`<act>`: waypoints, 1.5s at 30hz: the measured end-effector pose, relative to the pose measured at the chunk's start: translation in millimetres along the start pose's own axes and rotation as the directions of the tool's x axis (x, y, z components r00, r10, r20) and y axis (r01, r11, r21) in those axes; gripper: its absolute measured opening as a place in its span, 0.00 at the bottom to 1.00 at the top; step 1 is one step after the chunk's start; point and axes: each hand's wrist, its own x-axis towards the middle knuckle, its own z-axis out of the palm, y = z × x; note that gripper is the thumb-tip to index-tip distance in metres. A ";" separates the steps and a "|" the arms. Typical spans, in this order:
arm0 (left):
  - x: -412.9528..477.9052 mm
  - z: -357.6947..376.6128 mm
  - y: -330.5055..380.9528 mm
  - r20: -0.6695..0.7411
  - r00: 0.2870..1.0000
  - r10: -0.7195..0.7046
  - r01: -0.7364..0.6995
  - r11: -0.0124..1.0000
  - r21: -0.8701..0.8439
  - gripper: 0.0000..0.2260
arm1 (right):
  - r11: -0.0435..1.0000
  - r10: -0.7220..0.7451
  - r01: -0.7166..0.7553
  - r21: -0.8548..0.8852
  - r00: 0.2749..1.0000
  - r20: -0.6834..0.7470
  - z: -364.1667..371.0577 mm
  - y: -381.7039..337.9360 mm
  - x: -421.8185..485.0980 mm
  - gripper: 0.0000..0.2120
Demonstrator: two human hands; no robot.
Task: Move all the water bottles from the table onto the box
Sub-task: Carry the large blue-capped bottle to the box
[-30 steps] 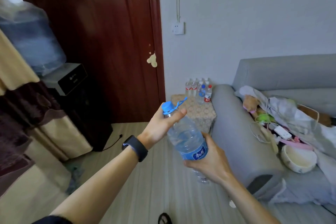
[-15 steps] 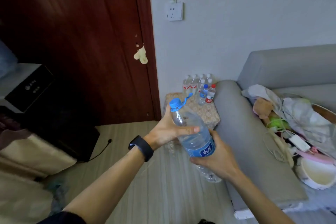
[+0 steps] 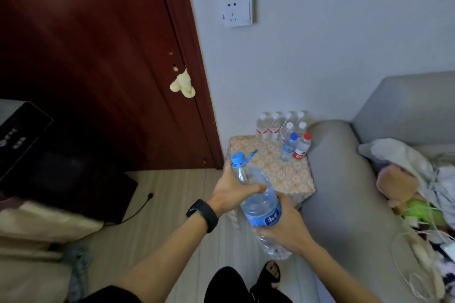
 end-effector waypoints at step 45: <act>441.8 147.5 -97.2 -0.296 0.952 -0.082 0.150 0.965 0.214 0.34 | 0.706 -0.139 -0.031 -0.707 0.973 -0.182 -103.2 195.0 479.5 0.28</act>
